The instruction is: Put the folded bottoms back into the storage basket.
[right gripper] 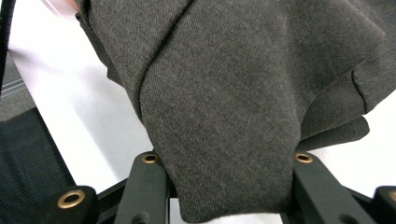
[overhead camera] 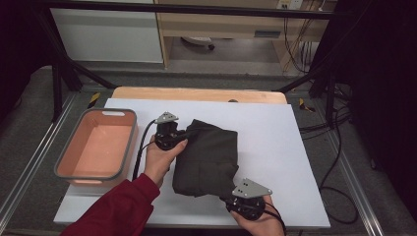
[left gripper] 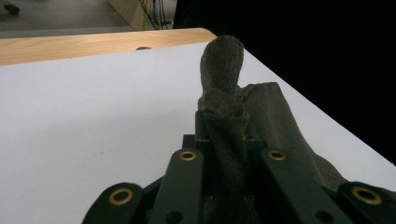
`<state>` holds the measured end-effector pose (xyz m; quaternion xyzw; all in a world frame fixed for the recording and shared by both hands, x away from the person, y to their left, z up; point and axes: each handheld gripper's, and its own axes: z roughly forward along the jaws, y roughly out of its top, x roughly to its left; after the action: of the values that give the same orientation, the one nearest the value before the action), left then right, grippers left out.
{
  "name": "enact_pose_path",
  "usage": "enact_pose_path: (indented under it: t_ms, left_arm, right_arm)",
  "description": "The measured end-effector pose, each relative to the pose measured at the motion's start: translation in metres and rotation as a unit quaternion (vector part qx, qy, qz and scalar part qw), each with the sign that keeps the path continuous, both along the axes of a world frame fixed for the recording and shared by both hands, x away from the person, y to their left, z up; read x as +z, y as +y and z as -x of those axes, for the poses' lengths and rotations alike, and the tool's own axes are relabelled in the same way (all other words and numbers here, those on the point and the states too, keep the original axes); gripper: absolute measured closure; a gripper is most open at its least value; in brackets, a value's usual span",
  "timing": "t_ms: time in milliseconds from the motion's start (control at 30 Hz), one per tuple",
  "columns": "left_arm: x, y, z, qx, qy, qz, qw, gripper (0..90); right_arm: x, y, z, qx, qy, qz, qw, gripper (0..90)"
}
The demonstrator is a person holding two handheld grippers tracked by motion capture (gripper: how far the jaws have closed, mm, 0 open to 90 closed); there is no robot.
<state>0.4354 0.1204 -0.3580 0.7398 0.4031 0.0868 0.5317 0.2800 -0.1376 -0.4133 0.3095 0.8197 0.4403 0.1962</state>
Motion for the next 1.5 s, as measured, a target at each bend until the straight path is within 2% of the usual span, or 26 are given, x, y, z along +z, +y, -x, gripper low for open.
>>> enact_pose_path:
  t_ms: [367,467,633,833,1100,1500]
  left_arm:
    - [0.014,0.027,-0.005,0.024,0.000,0.003,0.9997,83.3]
    - [0.018,0.032,-0.006,0.030,-0.002,-0.001,0.9995,83.3]
    - [0.024,0.037,-0.007,0.029,-0.003,0.002,0.9996,83.3]
    - [0.027,0.046,-0.006,0.036,-0.007,0.012,0.9993,83.2]
    - [0.029,0.059,-0.007,0.047,-0.004,0.014,0.9988,83.2]
    - [0.046,0.081,-0.011,0.065,-0.007,0.030,0.9974,83.1]
  right_arm:
    - [0.014,0.021,-0.015,0.023,0.000,0.014,0.9996,65.0]
    - [0.020,0.028,-0.018,0.028,-0.002,0.009,0.9996,64.9]
    - [0.020,0.035,-0.019,0.031,-0.003,-0.001,0.9995,64.8]
    - [0.024,0.042,-0.019,0.032,-0.008,0.002,0.9994,64.7]
    - [0.027,0.053,-0.024,0.042,-0.006,0.006,0.9991,64.8]
    - [0.044,0.074,-0.037,0.053,-0.012,0.006,0.9985,64.9]
